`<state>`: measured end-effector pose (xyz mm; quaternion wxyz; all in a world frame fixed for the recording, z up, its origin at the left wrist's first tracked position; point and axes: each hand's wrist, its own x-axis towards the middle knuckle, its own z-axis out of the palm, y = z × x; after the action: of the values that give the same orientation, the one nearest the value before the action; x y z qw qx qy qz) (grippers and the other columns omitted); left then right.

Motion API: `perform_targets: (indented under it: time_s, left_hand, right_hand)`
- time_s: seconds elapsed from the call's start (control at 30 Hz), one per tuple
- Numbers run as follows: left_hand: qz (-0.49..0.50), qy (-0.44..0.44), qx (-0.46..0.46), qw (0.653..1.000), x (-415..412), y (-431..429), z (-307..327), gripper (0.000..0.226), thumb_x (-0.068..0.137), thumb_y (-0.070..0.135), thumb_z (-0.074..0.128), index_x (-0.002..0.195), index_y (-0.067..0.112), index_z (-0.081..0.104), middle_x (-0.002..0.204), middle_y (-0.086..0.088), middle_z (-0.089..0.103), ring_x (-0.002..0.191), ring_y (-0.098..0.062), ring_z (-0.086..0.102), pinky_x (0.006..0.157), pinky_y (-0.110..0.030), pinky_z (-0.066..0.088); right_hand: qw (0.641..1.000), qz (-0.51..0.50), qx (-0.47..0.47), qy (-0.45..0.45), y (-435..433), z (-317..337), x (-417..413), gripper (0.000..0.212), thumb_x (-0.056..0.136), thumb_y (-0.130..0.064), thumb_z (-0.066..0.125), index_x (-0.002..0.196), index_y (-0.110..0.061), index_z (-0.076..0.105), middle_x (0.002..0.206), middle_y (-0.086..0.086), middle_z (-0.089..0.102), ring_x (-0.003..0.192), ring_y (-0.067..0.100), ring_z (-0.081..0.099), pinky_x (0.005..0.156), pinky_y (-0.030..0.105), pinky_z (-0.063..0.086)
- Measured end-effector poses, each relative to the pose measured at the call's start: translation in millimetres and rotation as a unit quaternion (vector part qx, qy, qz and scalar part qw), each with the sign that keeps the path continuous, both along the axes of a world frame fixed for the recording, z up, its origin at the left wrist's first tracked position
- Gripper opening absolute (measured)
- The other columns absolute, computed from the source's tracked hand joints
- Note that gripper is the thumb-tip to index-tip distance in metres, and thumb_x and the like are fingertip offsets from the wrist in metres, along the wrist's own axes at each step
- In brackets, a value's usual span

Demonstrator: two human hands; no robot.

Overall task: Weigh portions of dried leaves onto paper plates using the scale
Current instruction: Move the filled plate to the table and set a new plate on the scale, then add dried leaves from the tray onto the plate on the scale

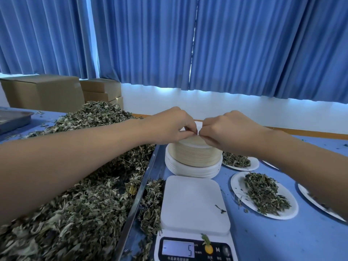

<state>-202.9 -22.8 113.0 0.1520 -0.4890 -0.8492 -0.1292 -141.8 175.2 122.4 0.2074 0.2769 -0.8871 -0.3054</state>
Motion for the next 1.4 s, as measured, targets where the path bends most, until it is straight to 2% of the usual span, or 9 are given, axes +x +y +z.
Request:
perform_targets:
  time_s: [0.23,0.37,0.47,0.6,0.7,1.0,1.17,1.3,1.4]
  left_hand:
    - [0.097,0.167,-0.095,0.977,11.0,6.5,6.1,0.028,0.102,0.026,0.041,0.111,0.017,0.066,0.108,0.002,0.064,0.093,-0.024,0.063,0.078,-0.038,0.049]
    - [0.099,0.202,-0.038,0.974,14.6,-1.2,2.7,0.027,0.102,0.023,0.041,0.112,0.014,0.065,0.111,0.002,0.064,0.093,-0.023,0.063,0.077,-0.040,0.050]
    - [0.078,0.242,0.012,0.967,21.6,-8.9,-3.0,0.028,0.104,0.020,0.043,0.108,0.010,0.068,0.108,-0.001,0.068,0.092,-0.024,0.064,0.069,-0.043,0.051]
    - [-0.001,0.325,0.076,0.943,39.6,-19.6,-7.7,0.019,0.099,0.009,0.056,0.096,0.003,0.074,0.099,-0.008,0.073,0.084,-0.028,0.069,0.053,-0.043,0.053]
    - [-0.069,0.346,0.070,0.933,54.6,-24.9,-12.0,0.015,0.096,0.004,0.061,0.093,-0.001,0.074,0.098,-0.012,0.074,0.082,-0.031,0.071,0.061,-0.043,0.057]
    - [-0.105,0.243,0.114,0.958,95.3,-64.4,-47.9,0.040,0.104,0.025,0.050,0.089,-0.001,0.075,0.091,-0.011,0.073,0.084,-0.029,0.069,0.081,-0.039,0.058]
    - [0.120,0.166,0.124,0.971,83.4,-84.6,-57.9,0.043,0.103,0.035,0.042,0.072,0.011,0.061,0.070,0.003,0.055,0.066,-0.021,0.054,0.061,-0.042,0.051]
    - [0.277,0.049,0.094,0.955,59.5,-88.4,-65.1,0.022,0.099,0.032,0.049,0.089,0.022,0.066,0.092,0.004,0.061,0.082,-0.022,0.061,0.072,-0.039,0.054]
    - [0.318,-0.032,0.082,0.944,47.1,-84.3,-71.0,0.019,0.097,0.030,0.053,0.111,0.024,0.065,0.112,-0.002,0.060,0.093,-0.026,0.062,0.083,-0.043,0.055]
  right_hand:
    - [0.985,0.008,-0.170,-0.003,6.7,8.9,0.5,0.040,0.106,-0.045,0.032,0.113,-0.031,0.068,0.109,-0.009,0.062,0.090,0.024,0.062,0.075,0.040,0.051]
    - [0.909,-0.062,-0.393,0.120,14.1,-1.9,2.9,0.042,0.104,-0.046,0.041,0.083,-0.016,0.062,0.088,0.002,0.062,0.079,0.035,0.059,0.070,0.042,0.049]
    - [0.797,-0.163,-0.580,0.052,18.9,-7.8,6.9,0.057,0.100,-0.052,0.049,0.068,-0.005,0.056,0.063,0.010,0.065,0.058,0.033,0.062,0.058,0.037,0.049]
    - [0.540,-0.186,-0.806,-0.159,14.0,-16.7,17.7,0.044,0.096,-0.041,0.066,0.080,0.000,0.069,0.056,0.008,0.069,0.035,0.014,0.049,0.038,0.020,0.032]
    - [0.444,-0.138,-0.864,-0.192,13.3,-22.6,30.0,0.021,0.096,-0.018,0.067,0.080,-0.005,0.063,0.056,0.006,0.063,0.037,0.011,0.046,0.036,0.020,0.031]
    - [0.461,-0.149,-0.839,-0.247,15.5,-78.8,101.7,0.034,0.097,-0.017,0.066,0.066,-0.003,0.058,0.056,0.011,0.054,0.037,0.018,0.040,0.038,0.023,0.029]
    - [0.478,-0.183,-0.803,-0.306,25.9,-103.8,118.1,0.048,0.098,-0.018,0.066,0.051,-0.009,0.059,0.044,0.004,0.048,0.034,0.017,0.038,0.036,0.024,0.028]
    - [0.501,-0.199,-0.784,-0.307,26.3,-114.3,117.0,0.049,0.099,-0.024,0.067,0.052,-0.010,0.063,0.047,0.007,0.054,0.035,0.016,0.042,0.035,0.022,0.030]
    - [0.574,-0.221,-0.747,-0.251,25.8,-119.3,110.8,0.053,0.099,-0.040,0.063,0.060,-0.005,0.065,0.052,0.011,0.061,0.039,0.020,0.048,0.038,0.023,0.035]
